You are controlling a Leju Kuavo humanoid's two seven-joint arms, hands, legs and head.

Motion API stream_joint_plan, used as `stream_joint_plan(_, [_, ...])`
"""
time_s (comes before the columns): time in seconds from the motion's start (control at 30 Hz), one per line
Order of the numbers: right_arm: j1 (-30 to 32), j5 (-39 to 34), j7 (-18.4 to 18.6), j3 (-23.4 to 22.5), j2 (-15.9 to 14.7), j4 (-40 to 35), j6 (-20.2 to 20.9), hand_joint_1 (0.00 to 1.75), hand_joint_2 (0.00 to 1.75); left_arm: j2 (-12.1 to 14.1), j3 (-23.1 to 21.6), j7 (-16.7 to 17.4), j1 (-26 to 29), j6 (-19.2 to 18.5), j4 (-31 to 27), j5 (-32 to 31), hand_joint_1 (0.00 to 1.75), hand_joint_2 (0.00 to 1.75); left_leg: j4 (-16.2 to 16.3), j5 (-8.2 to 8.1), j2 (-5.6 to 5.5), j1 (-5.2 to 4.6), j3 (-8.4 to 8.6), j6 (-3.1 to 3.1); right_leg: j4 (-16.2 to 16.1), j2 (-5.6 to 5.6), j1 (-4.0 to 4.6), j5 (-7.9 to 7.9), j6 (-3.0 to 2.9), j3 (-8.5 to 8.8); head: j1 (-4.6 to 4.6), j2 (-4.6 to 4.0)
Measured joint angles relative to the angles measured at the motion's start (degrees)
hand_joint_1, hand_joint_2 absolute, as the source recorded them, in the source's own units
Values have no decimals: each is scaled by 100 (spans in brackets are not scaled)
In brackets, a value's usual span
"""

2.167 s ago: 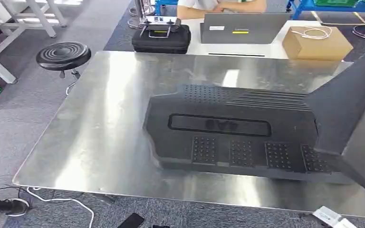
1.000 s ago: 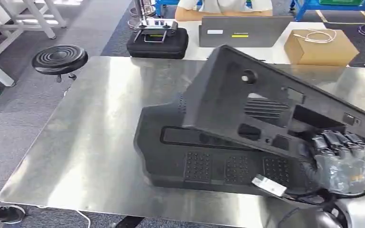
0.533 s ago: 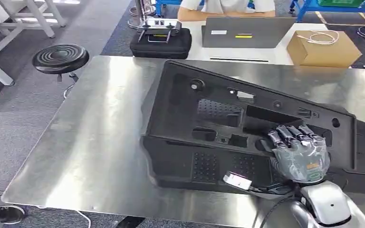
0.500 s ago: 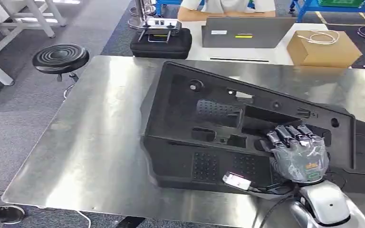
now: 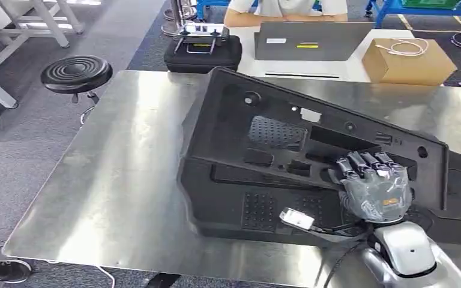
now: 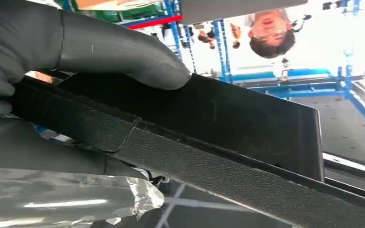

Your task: Take the parts from the cabinet and place them on the table.

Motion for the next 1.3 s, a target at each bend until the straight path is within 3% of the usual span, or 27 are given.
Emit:
stream_joint_plan(0.1, [-161,0,242,33,-52,124,-2,175,175,0,-4,-46,-6,-146,0,482,0,175,0,0,0,0,2,0,0,0,0,0,1,1,0,0])
stream_joint_plan(0.37, [-522,2,583,153,-125,354,42,175,175,0,-83,-149,-12,-317,0,491,0,175,1,0,0,0,1,0,0,-2,-1,1,3,2,-2,0])
stream_joint_plan(0.53, [-636,0,623,236,-133,457,50,175,175,0,-118,-297,-14,-448,0,491,0,175,1,0,0,0,1,0,0,0,-1,1,3,2,0,0])
stream_joint_plan(0.73, [-740,2,610,297,-133,601,59,175,175,0,-135,-232,-14,-409,0,491,0,175,1,0,0,0,1,0,0,-2,-1,2,2,3,-2,0])
stream_joint_plan(0.77, [-743,2,614,299,-133,616,59,175,175,0,-136,-229,-14,-404,0,491,0,0,1,0,0,0,1,0,0,-2,-1,1,3,3,0,0])
stream_joint_plan(0.9, [-805,2,879,391,-198,671,94,175,175,0,-140,-83,-15,-232,0,491,0,0,1,0,0,-1,2,0,0,-1,-1,2,3,2,-2,0])
stream_joint_plan(1.0, [-1088,2,1727,764,-487,725,297,175,175,0,-142,20,-15,-186,0,491,0,0,2,0,0,-3,1,0,0,-3,-5,2,3,3,0,0])
stream_joint_plan(1.1, [-1435,2,2294,1278,-745,891,496,175,175,0,-153,57,-17,-179,0,491,0,0,2,0,1,-4,3,0,0,0,-6,5,7,4,0,0])
stream_joint_plan(1.3, [-1809,2,2561,1986,-1001,1282,638,175,175,0,-212,77,-24,-179,0,491,0,0,5,0,-4,-4,4,0,0,-5,-6,5,7,4,-2,0])
